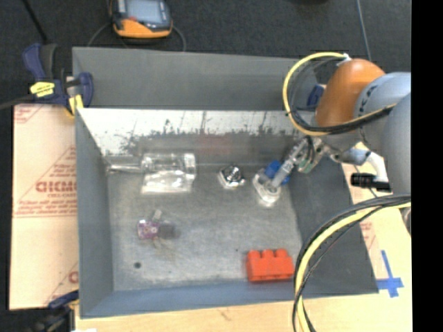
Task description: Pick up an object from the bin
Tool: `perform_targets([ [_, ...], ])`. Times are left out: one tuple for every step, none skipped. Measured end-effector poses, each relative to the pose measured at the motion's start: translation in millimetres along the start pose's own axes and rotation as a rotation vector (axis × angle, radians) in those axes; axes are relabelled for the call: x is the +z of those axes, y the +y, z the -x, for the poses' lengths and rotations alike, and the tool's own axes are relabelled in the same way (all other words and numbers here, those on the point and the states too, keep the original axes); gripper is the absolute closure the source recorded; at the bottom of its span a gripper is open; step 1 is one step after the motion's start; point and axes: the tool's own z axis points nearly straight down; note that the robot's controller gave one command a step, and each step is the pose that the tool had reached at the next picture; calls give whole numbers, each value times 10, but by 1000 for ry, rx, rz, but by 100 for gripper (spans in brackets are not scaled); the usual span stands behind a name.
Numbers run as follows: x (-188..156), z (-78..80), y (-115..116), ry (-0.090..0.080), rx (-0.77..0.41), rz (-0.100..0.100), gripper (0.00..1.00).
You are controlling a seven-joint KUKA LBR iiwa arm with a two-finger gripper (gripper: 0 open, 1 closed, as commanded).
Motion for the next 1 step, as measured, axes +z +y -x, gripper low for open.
perform_targets([
  [7,59,7,-7,162,4,0],
])
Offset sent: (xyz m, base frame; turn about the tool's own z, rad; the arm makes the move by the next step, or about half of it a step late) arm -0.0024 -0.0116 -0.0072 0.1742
